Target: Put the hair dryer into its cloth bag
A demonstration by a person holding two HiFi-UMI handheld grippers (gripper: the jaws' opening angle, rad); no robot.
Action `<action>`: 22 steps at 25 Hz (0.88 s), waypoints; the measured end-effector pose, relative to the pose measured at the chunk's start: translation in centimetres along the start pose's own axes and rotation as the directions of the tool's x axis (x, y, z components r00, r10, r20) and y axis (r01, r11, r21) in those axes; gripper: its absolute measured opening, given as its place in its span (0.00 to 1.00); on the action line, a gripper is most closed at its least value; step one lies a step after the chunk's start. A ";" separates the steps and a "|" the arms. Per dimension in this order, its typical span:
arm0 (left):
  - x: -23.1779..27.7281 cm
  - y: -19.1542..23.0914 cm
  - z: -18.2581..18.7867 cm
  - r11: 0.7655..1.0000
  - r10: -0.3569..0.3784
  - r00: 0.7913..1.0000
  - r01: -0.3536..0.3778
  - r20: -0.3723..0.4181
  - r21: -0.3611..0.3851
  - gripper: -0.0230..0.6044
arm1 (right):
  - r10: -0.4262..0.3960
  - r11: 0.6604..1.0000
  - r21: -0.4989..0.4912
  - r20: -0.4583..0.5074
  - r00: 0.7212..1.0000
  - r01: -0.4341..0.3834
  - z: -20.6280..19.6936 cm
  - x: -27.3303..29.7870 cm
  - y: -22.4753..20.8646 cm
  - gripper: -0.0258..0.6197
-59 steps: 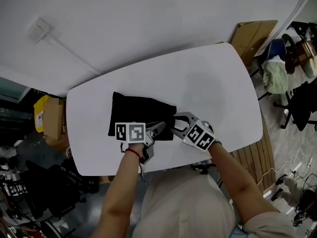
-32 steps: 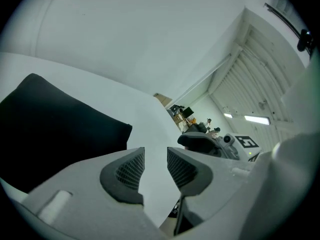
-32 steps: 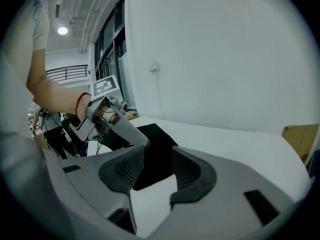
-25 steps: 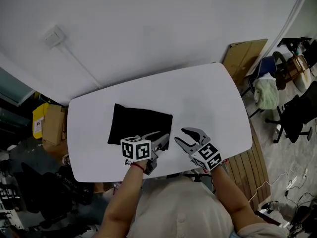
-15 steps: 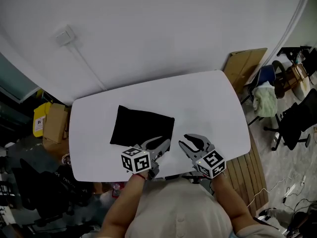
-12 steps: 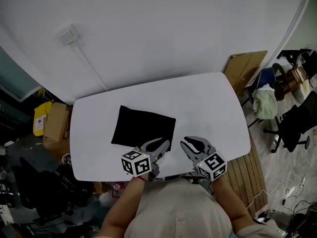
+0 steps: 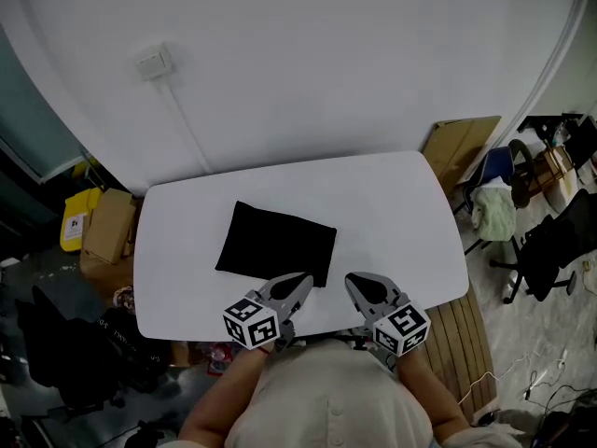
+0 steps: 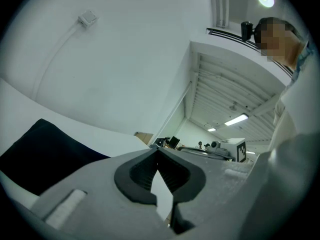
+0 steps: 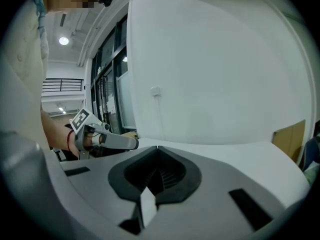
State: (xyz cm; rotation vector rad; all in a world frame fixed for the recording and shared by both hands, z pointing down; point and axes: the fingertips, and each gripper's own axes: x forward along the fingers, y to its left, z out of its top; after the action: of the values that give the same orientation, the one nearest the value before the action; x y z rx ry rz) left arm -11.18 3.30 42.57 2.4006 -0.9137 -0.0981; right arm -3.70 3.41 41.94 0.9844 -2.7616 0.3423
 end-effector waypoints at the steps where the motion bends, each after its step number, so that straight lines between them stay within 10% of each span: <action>1: -0.3 -0.3 0.0 1.000 -0.005 1.000 0.005 -0.001 0.015 0.05 | -0.001 1.000 0.006 0.000 1.000 0.001 -0.1 0.1 0.5 0.07; 22: -6.8 -2.6 0.7 0.988 -0.099 0.994 0.091 0.056 0.128 0.05 | -0.047 0.999 -0.023 0.029 0.998 0.047 0.7 0.2 6.8 0.07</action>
State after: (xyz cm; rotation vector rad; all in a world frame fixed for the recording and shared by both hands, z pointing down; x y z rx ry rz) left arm -15.02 8.85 39.72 2.5708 -0.8558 -0.1562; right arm -8.25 8.27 40.31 1.0544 -2.7555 0.2898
